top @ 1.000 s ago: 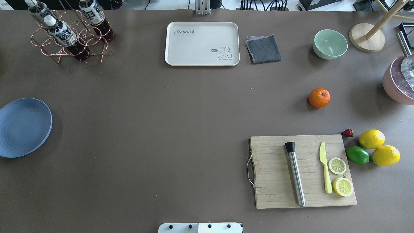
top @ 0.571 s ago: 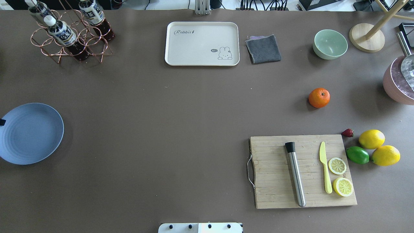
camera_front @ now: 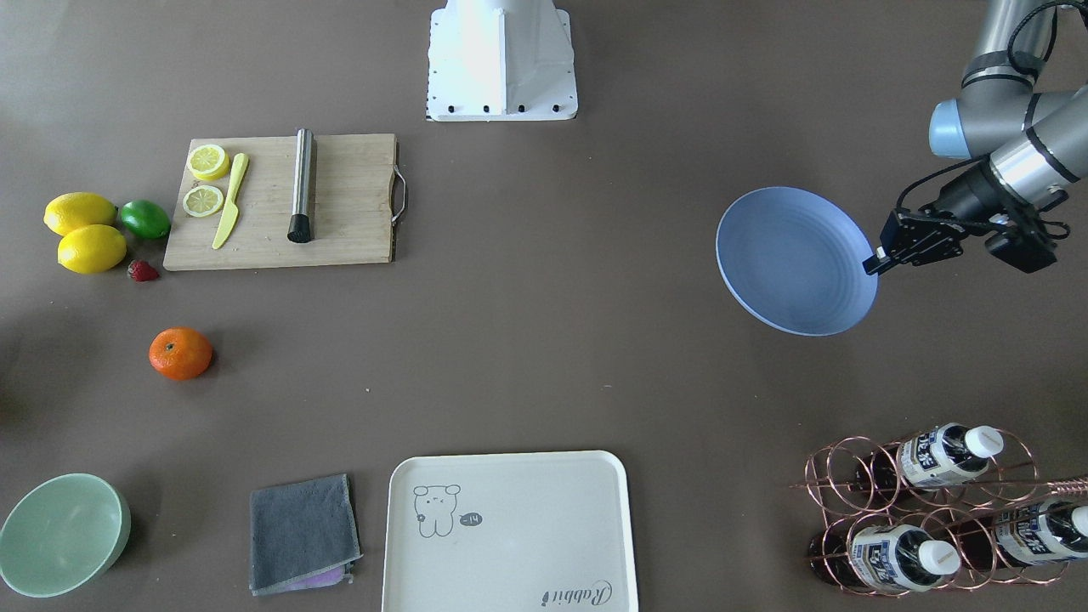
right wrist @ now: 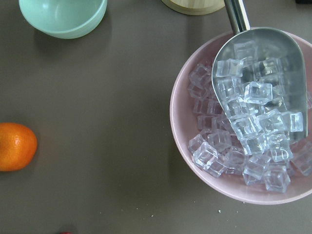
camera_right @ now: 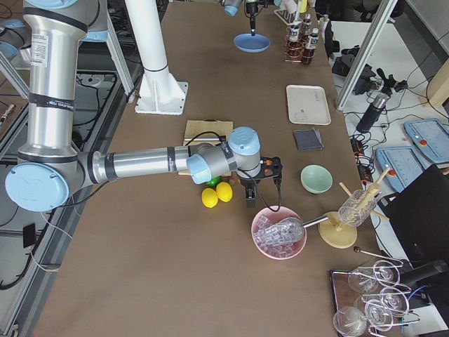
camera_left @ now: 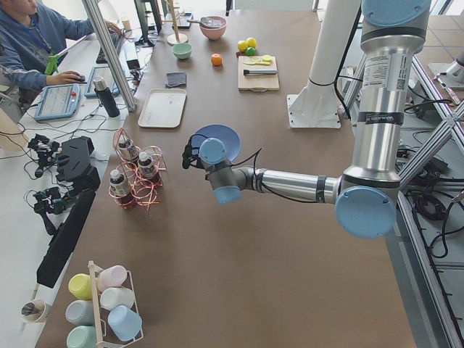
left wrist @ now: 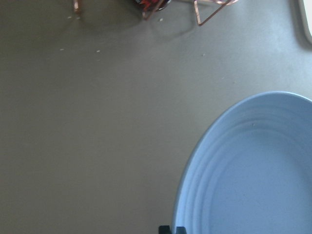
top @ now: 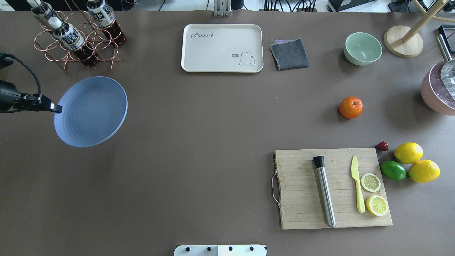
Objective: Pick orange to plate
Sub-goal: 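Push the blue plate with the left gripper toward the table center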
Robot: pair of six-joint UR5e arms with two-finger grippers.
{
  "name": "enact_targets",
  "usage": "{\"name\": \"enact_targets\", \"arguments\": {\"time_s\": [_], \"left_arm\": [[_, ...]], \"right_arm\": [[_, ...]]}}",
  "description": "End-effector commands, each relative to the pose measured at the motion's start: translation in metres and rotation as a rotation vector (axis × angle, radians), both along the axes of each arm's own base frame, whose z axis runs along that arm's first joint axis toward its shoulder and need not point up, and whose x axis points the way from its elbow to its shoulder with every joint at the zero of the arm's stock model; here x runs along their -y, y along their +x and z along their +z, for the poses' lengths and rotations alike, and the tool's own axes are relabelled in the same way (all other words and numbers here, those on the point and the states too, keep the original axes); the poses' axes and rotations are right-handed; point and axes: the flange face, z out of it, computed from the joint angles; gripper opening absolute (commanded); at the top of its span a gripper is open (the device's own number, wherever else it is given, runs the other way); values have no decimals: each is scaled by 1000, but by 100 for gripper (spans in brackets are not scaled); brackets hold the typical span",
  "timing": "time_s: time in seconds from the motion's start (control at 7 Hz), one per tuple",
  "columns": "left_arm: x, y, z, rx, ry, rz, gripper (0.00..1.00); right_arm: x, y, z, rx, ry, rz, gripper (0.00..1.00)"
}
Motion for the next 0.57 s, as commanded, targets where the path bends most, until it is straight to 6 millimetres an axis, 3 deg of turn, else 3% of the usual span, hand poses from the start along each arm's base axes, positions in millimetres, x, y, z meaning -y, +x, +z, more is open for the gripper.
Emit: {"name": "enact_targets", "arguments": {"time_s": [0.0, 0.14, 0.29, 0.43], "left_arm": [[7, 127, -95, 26, -27, -42, 0], [4, 176, -137, 87, -40, -49, 0], [-18, 221, -159, 107, -23, -27, 0], [-35, 254, -175, 103, -15, -41, 0]], "right_arm": [[-1, 0, 1, -1, -3, 2, 99], [-1, 0, 1, -1, -3, 2, 99], [-1, 0, 1, -1, -3, 2, 99], [-1, 0, 2, -2, -4, 2, 99]]}}
